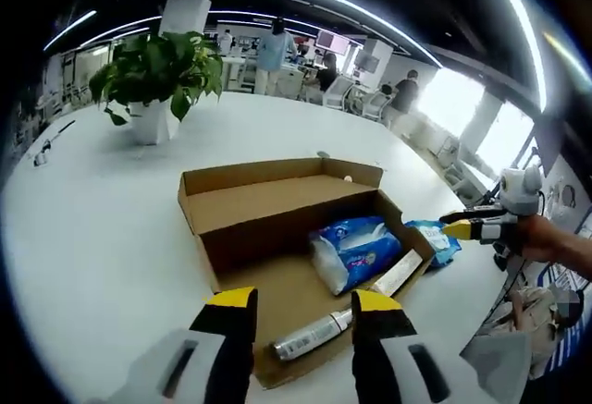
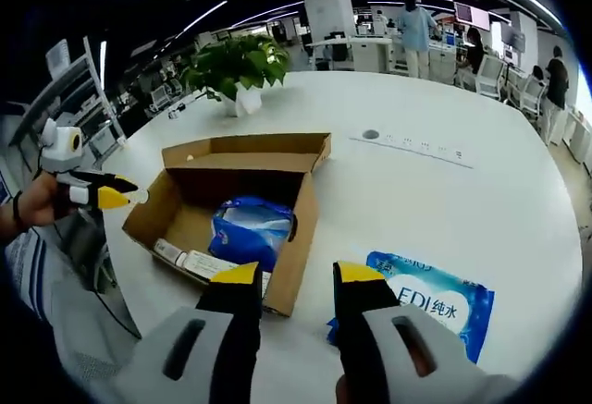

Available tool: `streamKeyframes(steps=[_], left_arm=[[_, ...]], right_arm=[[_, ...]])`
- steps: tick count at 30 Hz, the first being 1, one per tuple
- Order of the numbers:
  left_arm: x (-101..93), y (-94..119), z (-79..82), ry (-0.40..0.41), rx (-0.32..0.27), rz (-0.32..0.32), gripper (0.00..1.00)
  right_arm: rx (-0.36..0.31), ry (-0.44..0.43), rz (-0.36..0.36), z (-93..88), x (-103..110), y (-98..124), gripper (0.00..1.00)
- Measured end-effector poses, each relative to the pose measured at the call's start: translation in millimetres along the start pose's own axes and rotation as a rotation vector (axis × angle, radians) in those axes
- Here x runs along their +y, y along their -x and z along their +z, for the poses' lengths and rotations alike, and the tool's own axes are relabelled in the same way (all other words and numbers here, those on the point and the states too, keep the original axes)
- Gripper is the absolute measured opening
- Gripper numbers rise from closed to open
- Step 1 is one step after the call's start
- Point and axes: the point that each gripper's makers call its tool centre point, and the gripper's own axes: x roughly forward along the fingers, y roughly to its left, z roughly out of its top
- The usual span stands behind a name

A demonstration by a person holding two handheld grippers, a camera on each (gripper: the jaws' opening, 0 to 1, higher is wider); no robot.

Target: Operate the shoe box by opening the lid, removing the specified soft item, and placing it in the target area until the item is outside and the box remains undamaged.

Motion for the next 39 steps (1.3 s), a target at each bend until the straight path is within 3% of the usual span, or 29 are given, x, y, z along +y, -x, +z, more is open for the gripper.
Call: streamKeyframes(steps=[8,16,23,33,39], left_arm=[[18.0,12,-4.0,-0.001,-0.009,0.001,0.44],[23.8,22,-13.6,-0.026,-0.008,-0.004,0.47],[31.2,29,-18.4,0.002,-0.014,-0.01,0.48],[43.7,38,-19.7,0.037,-0.028,0.006,0.49],[42.4,40,-17.4,0.039,-0.035,0.004,0.49]], right_arm=[[0.01,0.044,0.051,9.4,21,-13,0.38],[0.041,0.104,0.091,15.6,37,-30,0.43],[0.086,0.173,0.129,15.8,51,-48,0.47],[0.108,0.19,0.153,16.7,62,-67,0.5],[0.135,0.254,0.157,19.7,62,-75,0.51]])
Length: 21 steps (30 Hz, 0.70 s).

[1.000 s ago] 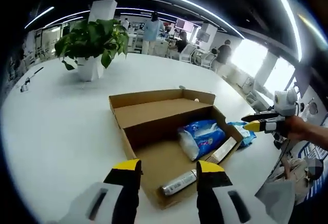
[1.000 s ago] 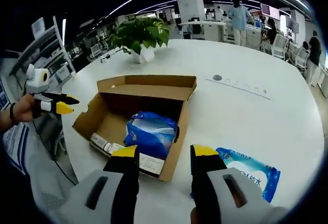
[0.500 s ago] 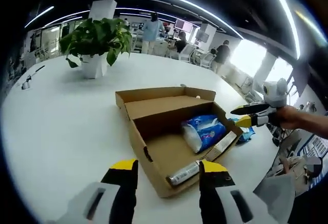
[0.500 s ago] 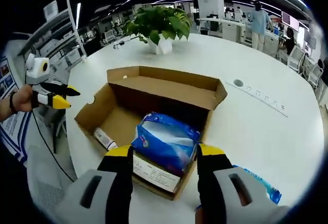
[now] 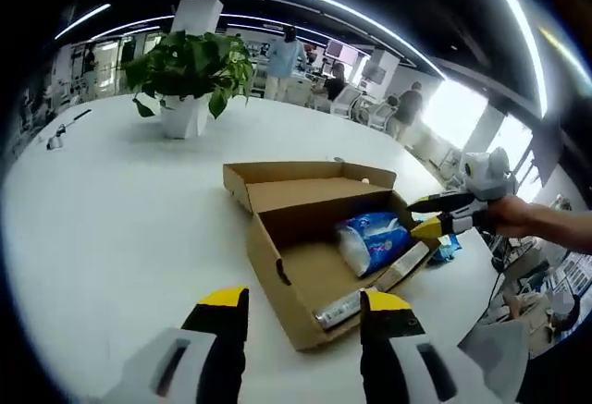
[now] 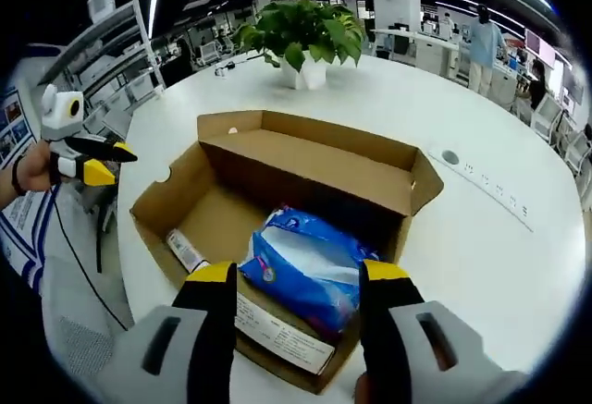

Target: Operate the shoe box by opening the lid, removing the specified soft item, and placing it in the target area until the item is outside and the box remains undamaged.

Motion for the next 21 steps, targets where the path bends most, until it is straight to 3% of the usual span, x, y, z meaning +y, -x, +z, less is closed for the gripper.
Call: streamKeyframes(steps=[9,21], left_arm=[[-1.5,2,2.4,0.005,-0.01,-0.002,0.5],[-3.0,7,1.0,0.013,-0.02,0.001,0.5]], right_arm=[[0.121,0.179,0.03,-6.0,0,-17,0.56],[0.221,0.306,0.064,-13.4,10,-38,0.59]])
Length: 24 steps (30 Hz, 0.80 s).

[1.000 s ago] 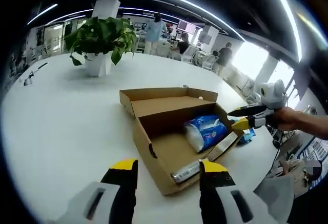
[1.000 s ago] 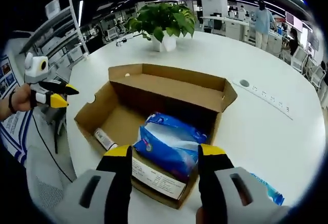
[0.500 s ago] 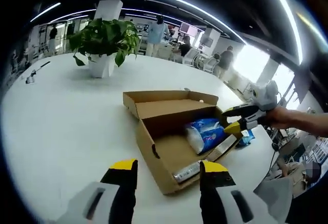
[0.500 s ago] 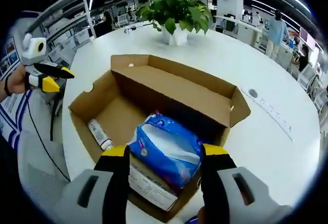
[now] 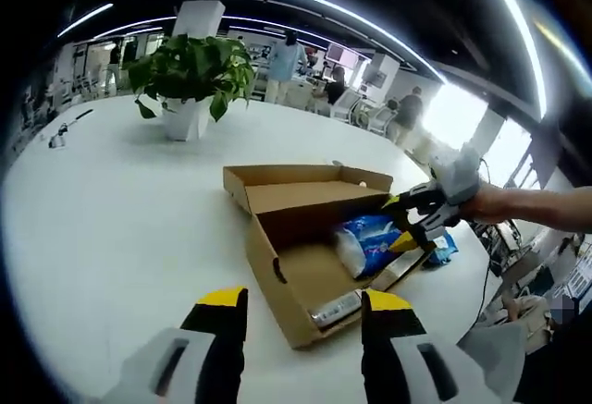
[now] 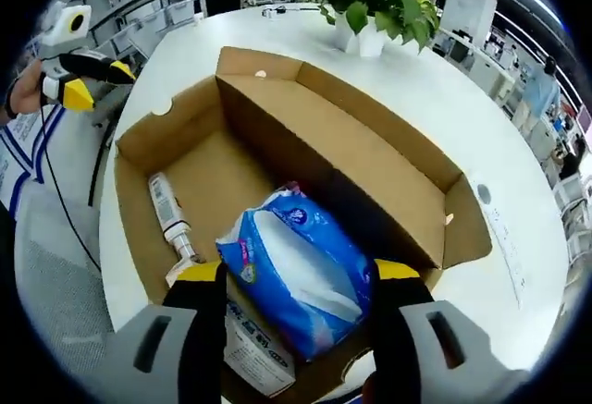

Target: Operate the shoe box by opening the lid, removing the specified soft item, and placing it in the target area until the item is outside and the box remains undamaged.

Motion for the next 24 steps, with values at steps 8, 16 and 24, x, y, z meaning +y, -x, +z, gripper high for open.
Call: streamKeyframes(steps=[8,16,24], left_arm=[[4.3,2,5.5,0.026,-0.022,0.007,0.5],[4.3,-1,0.6,0.017,-0.003,0.001,0.5],[7.9,0,-5.2,0.019,0.012,0.002,0.5]], right_arm=[[0.06,0.044,0.033,-6.9,-8,-19,0.59],[0.156,0.224,0.031,-12.5,-21,-35,0.58],[0.26,0.317,0.043,-22.6,-11,-50,0.58]])
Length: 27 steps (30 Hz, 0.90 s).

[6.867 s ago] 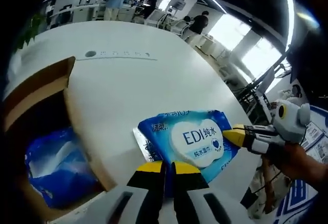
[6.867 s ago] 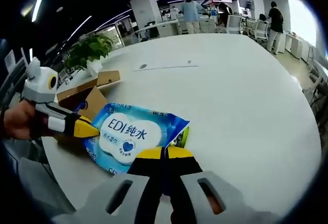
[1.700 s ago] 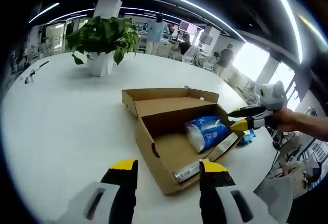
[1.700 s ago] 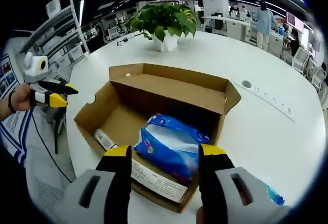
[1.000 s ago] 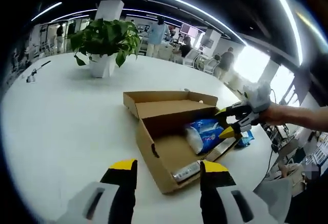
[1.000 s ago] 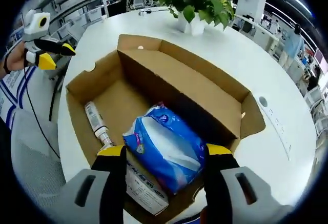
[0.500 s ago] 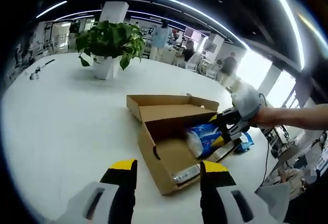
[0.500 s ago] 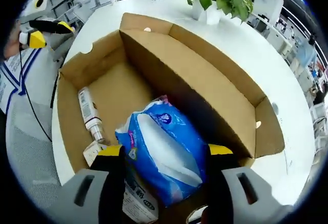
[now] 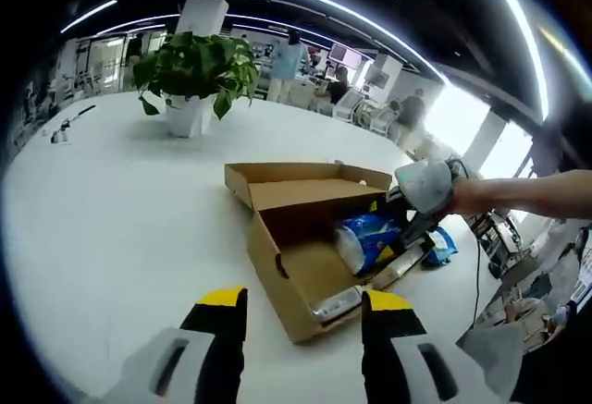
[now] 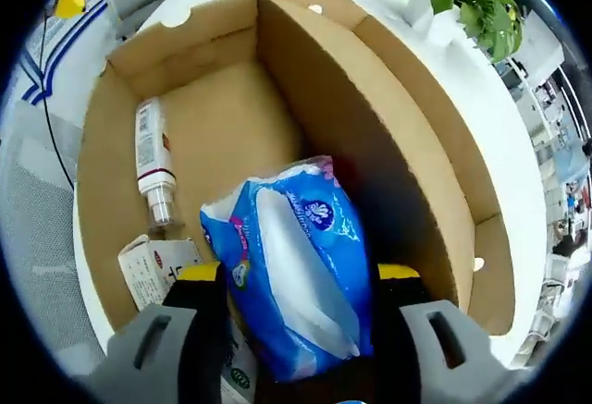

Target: Operate the shoe box by opening the lid, removing the specified soft item, and placing it in the target area until the item is outside and the box remains undamaged.

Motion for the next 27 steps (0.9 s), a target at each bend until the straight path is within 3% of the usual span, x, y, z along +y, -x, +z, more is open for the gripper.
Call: streamKeyframes(steps=[9,17,27], left_arm=[[3.1,5,-8.7,0.023,0.004,0.015,0.5],[0.8,1,-10.4,0.027,0.006,0.003,0.5],[5.9,7,-3.7,0.028,-0.004,0.01,0.5]], right_arm=[[0.001,-0.021,0.023,-2.7,-4,-11,0.6],[-0.015,-0.061,0.023,0.2,5,-12,0.41],[-0.097,-0.003,-0.054,16.2,14,4,0.26]])
